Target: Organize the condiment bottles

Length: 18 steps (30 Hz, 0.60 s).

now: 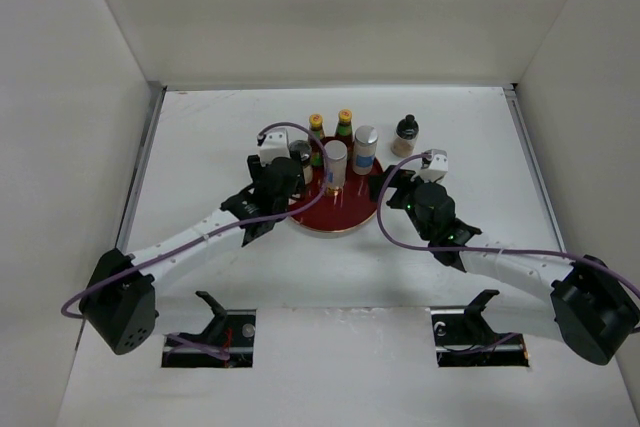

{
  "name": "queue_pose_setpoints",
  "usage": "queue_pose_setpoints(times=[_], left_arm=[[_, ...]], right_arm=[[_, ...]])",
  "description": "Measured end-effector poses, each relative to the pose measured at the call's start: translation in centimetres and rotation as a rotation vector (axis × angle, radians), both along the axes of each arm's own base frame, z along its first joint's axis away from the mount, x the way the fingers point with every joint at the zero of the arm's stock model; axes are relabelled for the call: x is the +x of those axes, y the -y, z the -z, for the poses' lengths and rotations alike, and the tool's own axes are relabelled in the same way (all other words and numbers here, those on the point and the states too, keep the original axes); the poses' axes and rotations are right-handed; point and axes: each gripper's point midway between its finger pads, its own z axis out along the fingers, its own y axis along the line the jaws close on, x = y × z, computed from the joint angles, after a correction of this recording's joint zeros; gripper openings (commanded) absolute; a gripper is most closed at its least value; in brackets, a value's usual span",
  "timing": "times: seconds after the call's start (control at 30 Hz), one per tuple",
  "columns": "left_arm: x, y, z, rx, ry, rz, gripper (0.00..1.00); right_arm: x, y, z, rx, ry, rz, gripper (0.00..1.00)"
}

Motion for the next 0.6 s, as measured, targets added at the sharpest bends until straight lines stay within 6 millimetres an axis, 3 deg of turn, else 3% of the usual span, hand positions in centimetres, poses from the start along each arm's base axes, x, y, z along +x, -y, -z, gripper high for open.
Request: queue_pose_setpoints(times=[0.37,0.43,0.6], left_arm=[[0.9,2.3,4.5,0.011,-0.065,0.043,0.44],[0.8,2.3,5.4,0.018,-0.077,0.048,0.50],[1.0,2.4,5.3,0.000,-0.056,0.047,0.75]], right_arm=[[0.0,0.0,0.0,-0.004,0.002,-0.001,1.00],[0.0,0.0,0.0,-0.006,0.002,-0.001,1.00],[0.0,0.1,0.0,-0.014,0.005,0.000,0.99]])
